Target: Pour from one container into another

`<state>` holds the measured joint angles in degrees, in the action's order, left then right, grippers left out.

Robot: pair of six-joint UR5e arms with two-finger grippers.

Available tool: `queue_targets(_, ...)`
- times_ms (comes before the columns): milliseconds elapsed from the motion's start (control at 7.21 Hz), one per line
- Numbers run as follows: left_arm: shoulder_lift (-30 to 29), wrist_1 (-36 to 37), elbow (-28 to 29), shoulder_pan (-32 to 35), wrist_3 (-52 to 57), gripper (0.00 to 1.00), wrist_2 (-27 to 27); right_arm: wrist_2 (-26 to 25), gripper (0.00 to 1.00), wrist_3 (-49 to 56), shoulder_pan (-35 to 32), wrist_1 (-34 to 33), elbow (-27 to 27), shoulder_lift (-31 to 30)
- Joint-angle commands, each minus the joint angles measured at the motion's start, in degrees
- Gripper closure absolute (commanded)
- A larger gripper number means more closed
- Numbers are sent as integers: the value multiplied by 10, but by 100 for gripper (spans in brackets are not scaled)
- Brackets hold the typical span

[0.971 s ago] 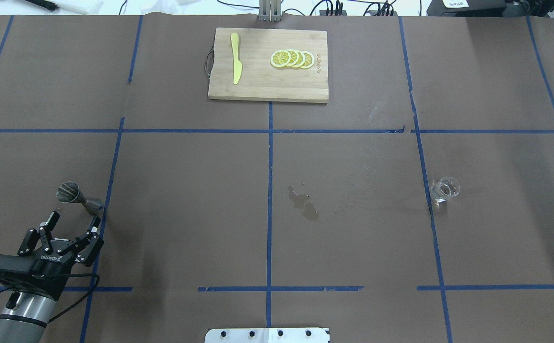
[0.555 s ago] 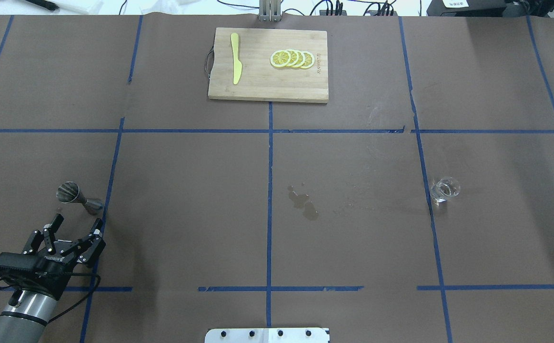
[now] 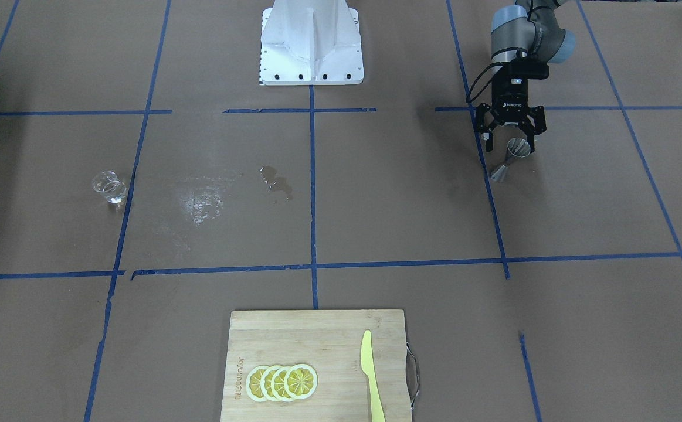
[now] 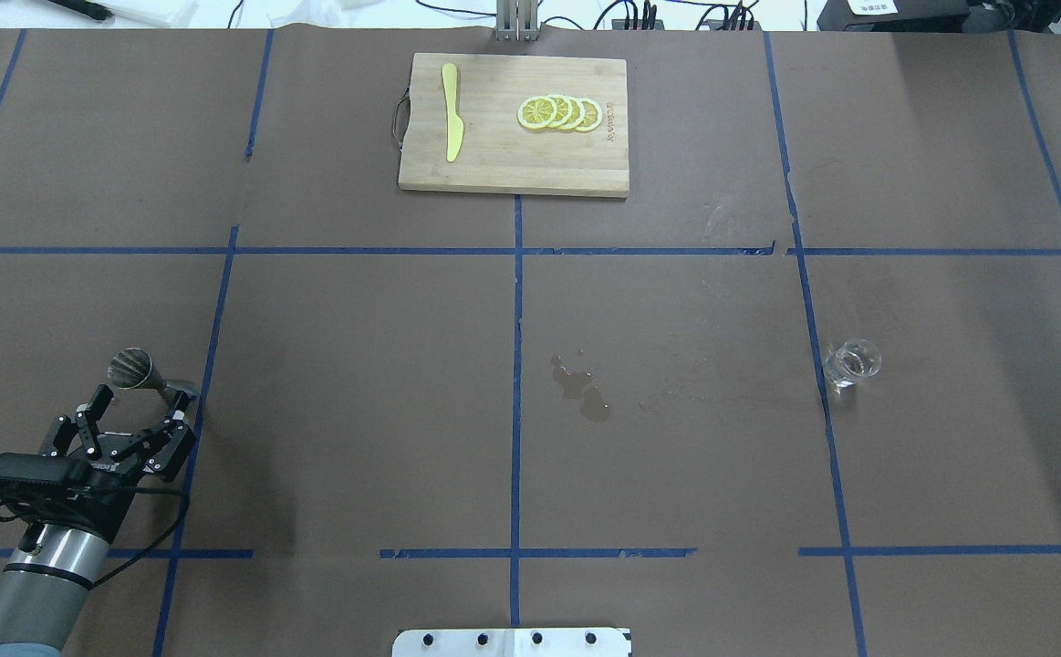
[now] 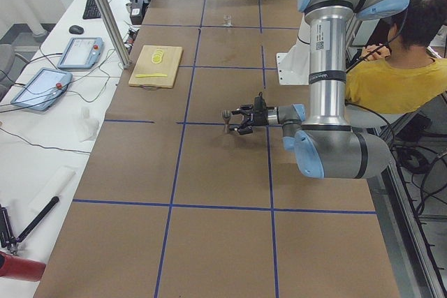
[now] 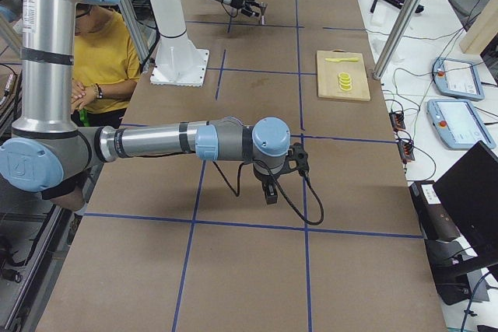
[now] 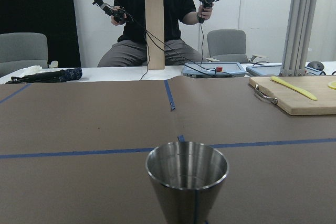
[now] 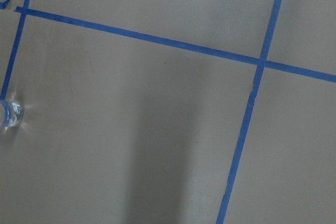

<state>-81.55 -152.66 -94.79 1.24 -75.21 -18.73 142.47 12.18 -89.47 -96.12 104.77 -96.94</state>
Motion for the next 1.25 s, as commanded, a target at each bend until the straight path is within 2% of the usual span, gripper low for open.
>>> queue_targets(0, -17, 0, 15, 11, 2, 1, -8, 0, 0, 0, 0, 1, 0, -1)
queue_targets(694, -21, 1, 27, 31, 2, 4, -21, 0, 0, 0, 0, 1, 0, 0)
queue_targets(1110, -27, 1, 30, 31, 2, 16, -32, 0, 0, -1, 0, 0, 0, -1)
